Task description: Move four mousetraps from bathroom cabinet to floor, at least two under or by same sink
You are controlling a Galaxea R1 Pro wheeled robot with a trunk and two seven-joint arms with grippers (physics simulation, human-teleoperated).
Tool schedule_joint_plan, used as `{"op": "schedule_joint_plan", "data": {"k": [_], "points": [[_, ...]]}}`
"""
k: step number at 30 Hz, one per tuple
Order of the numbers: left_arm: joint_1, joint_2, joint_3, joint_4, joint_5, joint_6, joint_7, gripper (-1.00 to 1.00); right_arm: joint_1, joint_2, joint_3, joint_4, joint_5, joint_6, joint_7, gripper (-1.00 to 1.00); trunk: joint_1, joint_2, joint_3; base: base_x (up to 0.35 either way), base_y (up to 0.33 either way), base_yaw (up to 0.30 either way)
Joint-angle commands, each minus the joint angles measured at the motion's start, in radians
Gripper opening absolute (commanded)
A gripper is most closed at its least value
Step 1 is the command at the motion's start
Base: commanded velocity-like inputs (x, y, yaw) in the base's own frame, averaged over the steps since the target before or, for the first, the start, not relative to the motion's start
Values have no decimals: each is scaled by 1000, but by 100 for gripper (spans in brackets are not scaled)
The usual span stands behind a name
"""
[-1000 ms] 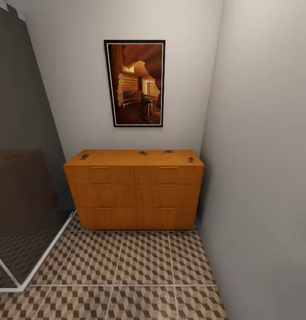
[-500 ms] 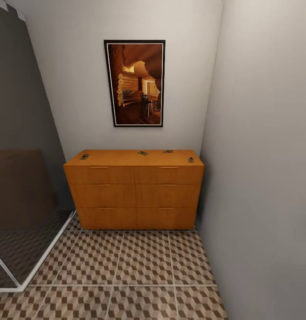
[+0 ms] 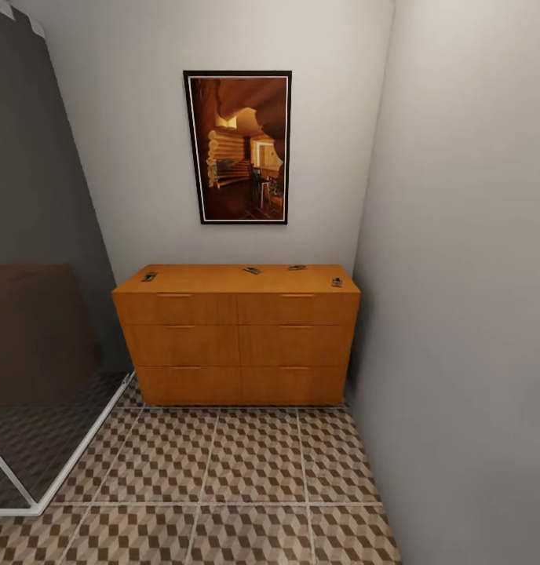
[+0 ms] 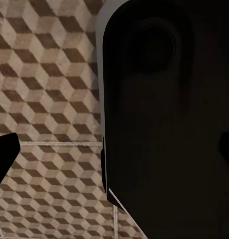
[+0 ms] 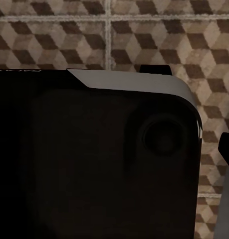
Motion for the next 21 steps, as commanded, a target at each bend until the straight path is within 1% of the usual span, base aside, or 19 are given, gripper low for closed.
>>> {"op": "schedule_joint_plan", "data": {"k": [1,21], "points": [[0,0,-2,-1,0,-1,1,100,-1,0,0,1,0,-3,0,100,0,0,-1,0,0,0],[0,0,-2,-1,0,-1,1,100,-1,1,1,0,0,-5,0,100,0,0,-1,0,0,0]]}}
